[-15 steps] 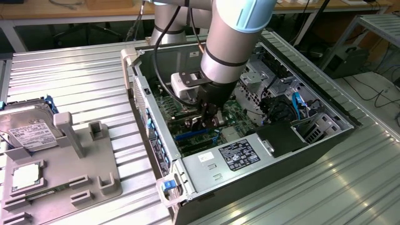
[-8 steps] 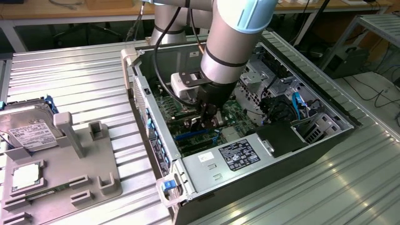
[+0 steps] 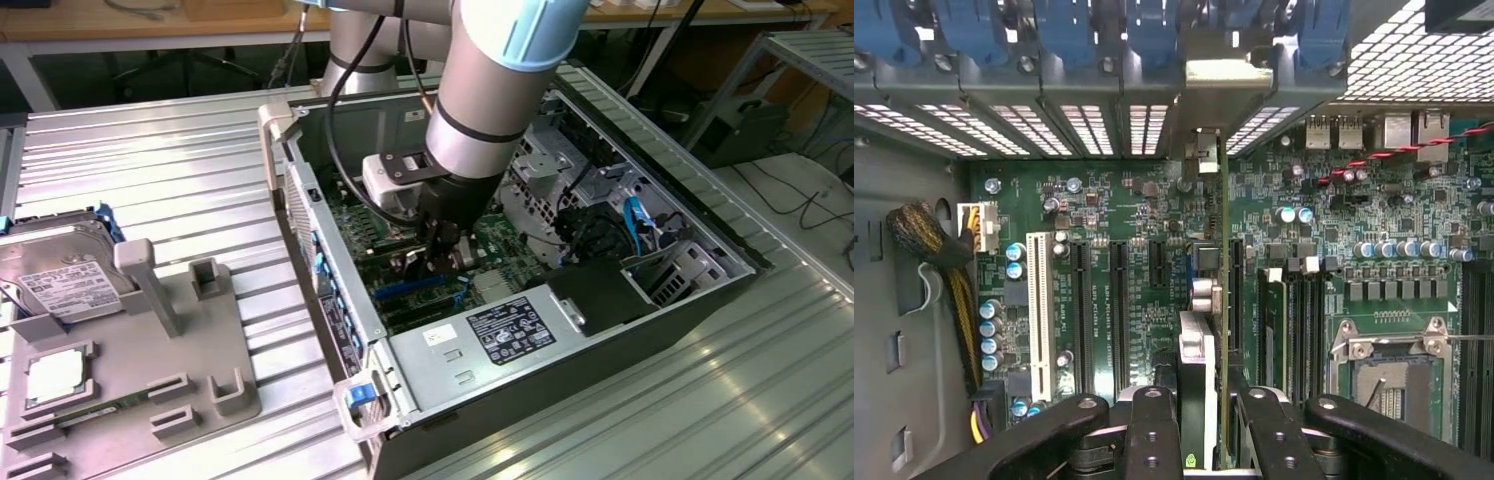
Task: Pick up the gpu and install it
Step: 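Insert the gpu into the slot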
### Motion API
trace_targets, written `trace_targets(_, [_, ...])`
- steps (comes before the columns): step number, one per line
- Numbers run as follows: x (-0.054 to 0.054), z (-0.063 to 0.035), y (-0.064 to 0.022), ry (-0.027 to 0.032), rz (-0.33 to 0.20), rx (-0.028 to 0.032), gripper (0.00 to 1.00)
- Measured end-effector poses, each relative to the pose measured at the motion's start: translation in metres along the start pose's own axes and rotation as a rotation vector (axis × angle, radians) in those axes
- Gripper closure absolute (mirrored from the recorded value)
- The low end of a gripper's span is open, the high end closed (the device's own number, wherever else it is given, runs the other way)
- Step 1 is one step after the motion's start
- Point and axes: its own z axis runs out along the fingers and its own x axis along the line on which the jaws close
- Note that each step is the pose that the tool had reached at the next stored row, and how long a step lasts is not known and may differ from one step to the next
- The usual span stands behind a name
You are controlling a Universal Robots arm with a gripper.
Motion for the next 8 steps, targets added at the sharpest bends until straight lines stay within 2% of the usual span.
trace_targets(8, [0.0002,0.0037,0.0015,-0.0001,0.000,-0.0066,0.72])
